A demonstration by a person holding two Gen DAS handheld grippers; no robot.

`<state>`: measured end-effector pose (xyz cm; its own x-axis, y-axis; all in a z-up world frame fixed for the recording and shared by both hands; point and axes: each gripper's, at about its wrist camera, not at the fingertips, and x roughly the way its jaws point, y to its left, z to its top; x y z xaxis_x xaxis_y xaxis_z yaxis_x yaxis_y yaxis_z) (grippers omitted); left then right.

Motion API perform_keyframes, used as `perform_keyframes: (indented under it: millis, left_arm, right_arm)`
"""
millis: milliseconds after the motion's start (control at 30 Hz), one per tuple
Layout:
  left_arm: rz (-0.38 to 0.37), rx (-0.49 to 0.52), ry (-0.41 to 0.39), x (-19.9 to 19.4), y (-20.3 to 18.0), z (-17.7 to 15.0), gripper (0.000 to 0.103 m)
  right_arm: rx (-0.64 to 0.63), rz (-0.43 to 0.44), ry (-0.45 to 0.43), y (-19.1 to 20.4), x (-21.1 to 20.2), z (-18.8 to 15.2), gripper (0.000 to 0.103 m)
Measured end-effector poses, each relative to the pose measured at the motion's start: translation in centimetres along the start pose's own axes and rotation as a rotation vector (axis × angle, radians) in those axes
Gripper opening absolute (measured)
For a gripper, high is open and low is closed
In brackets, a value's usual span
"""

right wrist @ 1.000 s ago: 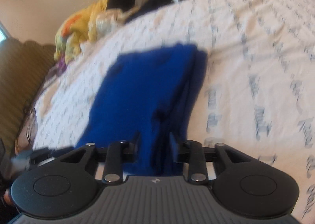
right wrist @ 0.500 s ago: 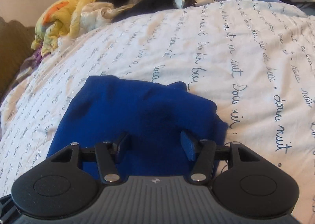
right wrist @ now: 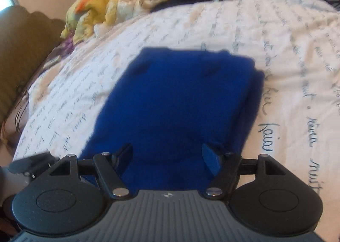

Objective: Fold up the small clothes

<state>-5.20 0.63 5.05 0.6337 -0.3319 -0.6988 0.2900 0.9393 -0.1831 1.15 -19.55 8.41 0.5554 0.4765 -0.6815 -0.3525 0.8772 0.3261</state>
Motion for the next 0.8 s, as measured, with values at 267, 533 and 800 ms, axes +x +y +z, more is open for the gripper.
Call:
perform_keyframes:
  millis: [267, 533, 800]
  left_arm:
    - [0.161, 0.051, -0.053, -2.4, -0.8, -1.4, 0.096]
    - [0.269, -0.027, 0.026, -1.6, -1.5, -3.3, 0.1]
    - [0.291, -0.028, 0.043, -1.6, -1.4, -3.5, 0.103]
  right_arm:
    - [0.028, -0.082, -0.039, -0.3, 0.2, 0.1, 0.076]
    - [-0.016, -0.364, 0.012, 2.8, 3.0, -4.5, 0.1]
    - [-0.001, -0.411, -0.009, 3.1, 2.8, -5.8, 0.103]
